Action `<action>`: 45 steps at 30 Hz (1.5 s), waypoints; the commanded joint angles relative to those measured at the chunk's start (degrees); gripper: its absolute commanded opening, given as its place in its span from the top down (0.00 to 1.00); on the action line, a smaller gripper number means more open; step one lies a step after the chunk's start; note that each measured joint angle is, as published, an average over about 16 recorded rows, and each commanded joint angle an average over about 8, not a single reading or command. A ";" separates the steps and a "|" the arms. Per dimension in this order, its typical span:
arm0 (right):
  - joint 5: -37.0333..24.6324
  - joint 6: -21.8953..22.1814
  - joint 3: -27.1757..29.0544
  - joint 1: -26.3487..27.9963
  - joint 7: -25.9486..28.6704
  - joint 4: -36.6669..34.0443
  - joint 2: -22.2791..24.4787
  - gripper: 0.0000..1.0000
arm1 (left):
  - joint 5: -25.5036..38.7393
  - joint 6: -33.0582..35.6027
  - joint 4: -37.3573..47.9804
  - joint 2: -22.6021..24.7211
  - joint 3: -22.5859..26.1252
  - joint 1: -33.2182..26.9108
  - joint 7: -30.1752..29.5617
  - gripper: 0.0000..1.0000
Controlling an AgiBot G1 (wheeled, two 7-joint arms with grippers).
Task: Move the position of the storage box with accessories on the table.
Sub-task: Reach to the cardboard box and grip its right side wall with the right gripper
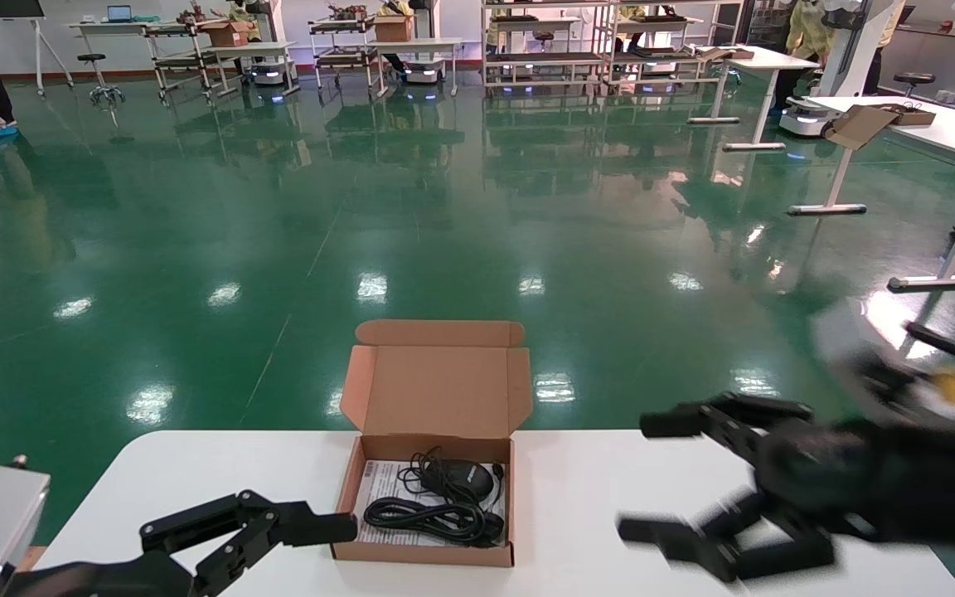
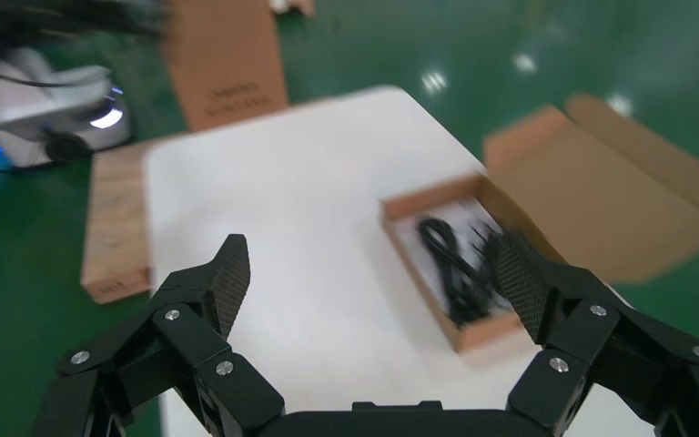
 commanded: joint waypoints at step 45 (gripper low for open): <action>-17.72 19.69 -8.73 16.08 24.61 -49.22 -26.68 0.00 | -0.02 -0.01 0.02 -0.01 0.01 0.01 0.01 0.00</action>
